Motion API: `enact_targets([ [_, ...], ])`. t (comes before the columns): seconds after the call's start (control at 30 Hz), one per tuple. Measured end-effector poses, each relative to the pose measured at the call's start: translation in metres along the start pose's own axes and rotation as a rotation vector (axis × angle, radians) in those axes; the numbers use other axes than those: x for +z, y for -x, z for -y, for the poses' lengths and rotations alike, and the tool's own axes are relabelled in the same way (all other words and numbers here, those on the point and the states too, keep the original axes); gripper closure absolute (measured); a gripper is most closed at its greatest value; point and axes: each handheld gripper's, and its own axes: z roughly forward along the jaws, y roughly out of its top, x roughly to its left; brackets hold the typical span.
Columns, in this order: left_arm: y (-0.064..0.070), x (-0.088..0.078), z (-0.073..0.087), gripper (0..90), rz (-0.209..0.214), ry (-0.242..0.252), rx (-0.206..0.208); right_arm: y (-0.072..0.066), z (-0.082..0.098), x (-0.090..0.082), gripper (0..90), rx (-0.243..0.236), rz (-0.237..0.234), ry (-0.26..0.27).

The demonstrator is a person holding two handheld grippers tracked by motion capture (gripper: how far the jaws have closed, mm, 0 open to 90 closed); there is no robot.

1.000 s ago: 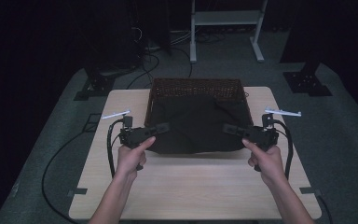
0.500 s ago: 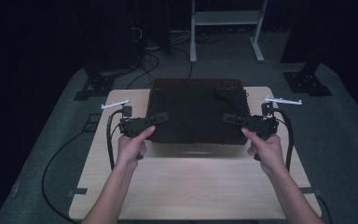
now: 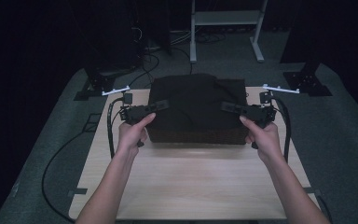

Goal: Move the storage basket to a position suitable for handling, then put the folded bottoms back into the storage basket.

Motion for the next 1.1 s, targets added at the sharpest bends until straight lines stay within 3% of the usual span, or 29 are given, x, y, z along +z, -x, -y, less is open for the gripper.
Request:
enact_targets([
  [0.33,-0.003,0.005,-0.014,78.7,-0.013,0.009,0.001,0.002,-0.018,0.007,77.3,-0.016,0.017,-0.009],
  [0.7,-0.020,0.010,-0.024,78.8,-0.031,0.014,-0.028,0.009,-0.029,0.018,77.3,-0.018,0.035,-0.027],
  [1.1,-0.039,0.024,-0.036,79.0,-0.068,0.023,-0.042,0.032,-0.043,0.031,77.3,0.007,0.056,-0.036],
])
